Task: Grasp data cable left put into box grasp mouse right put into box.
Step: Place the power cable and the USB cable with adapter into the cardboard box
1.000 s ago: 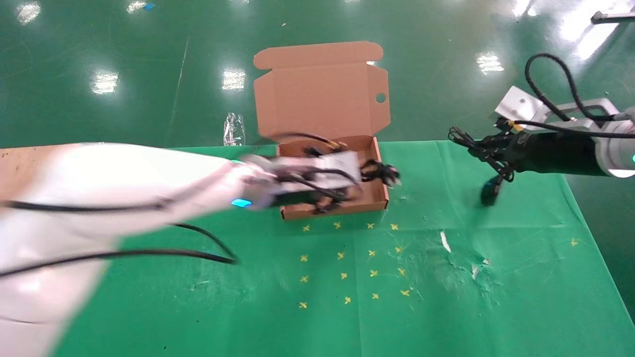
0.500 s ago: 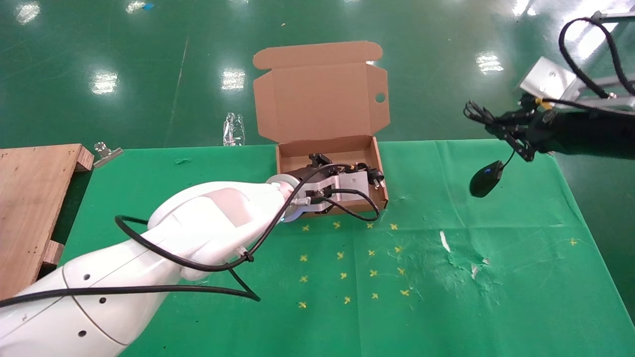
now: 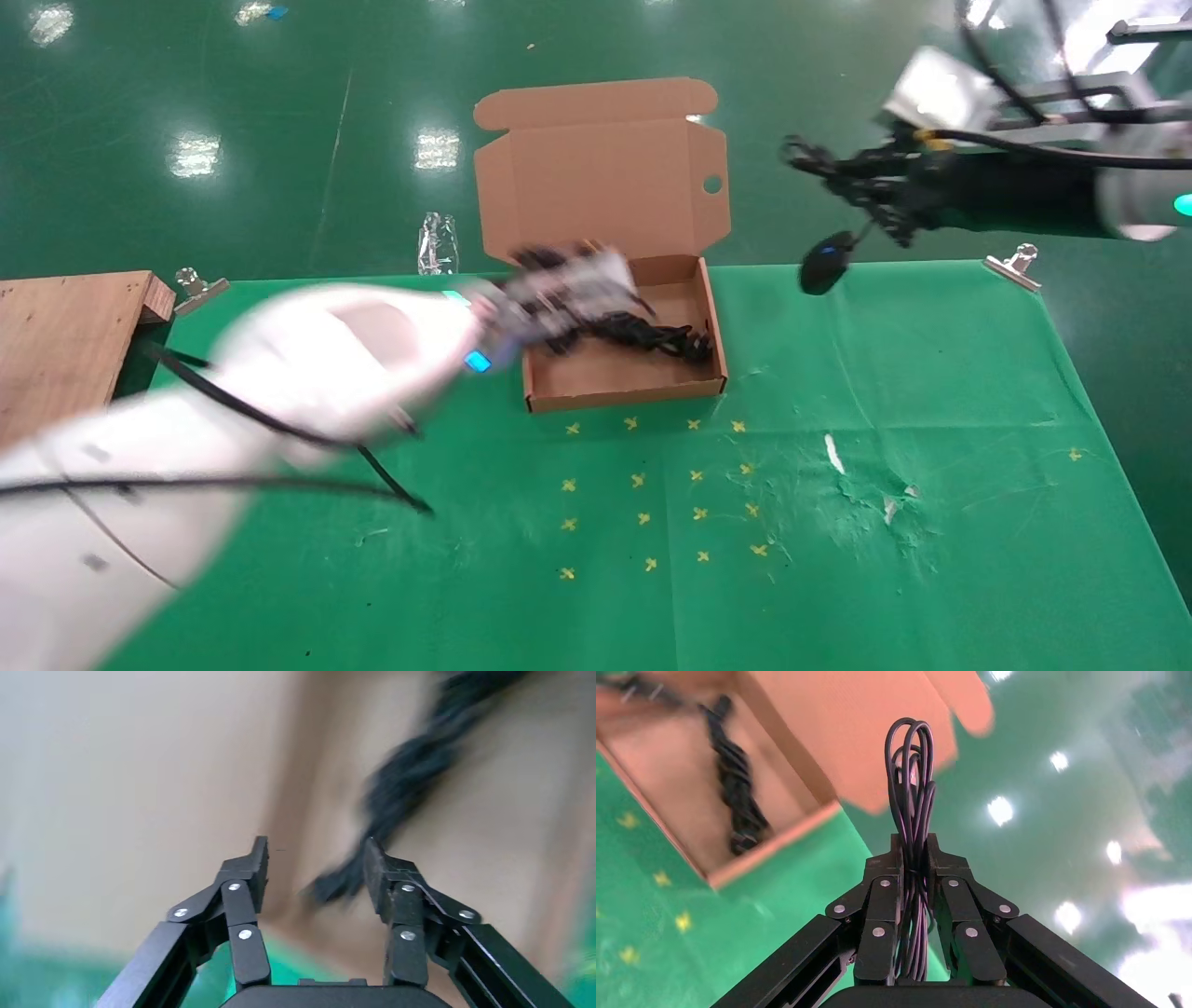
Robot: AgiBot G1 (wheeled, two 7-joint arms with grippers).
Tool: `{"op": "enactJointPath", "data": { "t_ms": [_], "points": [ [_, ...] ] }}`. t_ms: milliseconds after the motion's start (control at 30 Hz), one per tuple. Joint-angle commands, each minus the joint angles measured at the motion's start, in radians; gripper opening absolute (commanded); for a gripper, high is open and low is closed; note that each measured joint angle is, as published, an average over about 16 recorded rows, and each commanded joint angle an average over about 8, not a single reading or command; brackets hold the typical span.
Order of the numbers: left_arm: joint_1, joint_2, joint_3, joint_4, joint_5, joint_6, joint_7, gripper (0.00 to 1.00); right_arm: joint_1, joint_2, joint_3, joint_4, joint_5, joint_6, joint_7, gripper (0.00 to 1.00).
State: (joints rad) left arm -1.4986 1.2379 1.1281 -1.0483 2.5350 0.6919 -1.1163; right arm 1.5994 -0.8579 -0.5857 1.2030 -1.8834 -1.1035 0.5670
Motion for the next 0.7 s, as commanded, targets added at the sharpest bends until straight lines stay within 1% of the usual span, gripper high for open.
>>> {"op": "enactJointPath", "data": {
  "t_ms": [33, 167, 267, 467, 700],
  "points": [
    [-0.022, -0.040, -0.027, 0.017, -0.035, -0.007, -0.028, 1.00, 0.010, -0.035, -0.010, -0.023, 0.005, 0.005, -0.027, 0.00],
    [-0.044, -0.153, -0.066, 0.044, -0.041, -0.007, -0.053, 1.00, 0.036, -0.135, -0.025, -0.116, 0.039, 0.021, -0.118, 0.00],
    [-0.048, -0.194, -0.077, 0.058, -0.021, -0.006, -0.066, 1.00, 0.054, -0.209, -0.030, -0.184, 0.080, 0.025, -0.190, 0.00],
    [-0.043, -0.204, -0.081, 0.052, 0.005, -0.003, -0.085, 1.00, 0.074, -0.329, -0.033, -0.310, 0.153, 0.024, -0.312, 0.00],
    [-0.040, -0.205, -0.083, 0.043, 0.016, 0.002, -0.096, 1.00, 0.081, -0.417, -0.040, -0.474, 0.199, 0.001, -0.411, 0.00]
  ]
}}
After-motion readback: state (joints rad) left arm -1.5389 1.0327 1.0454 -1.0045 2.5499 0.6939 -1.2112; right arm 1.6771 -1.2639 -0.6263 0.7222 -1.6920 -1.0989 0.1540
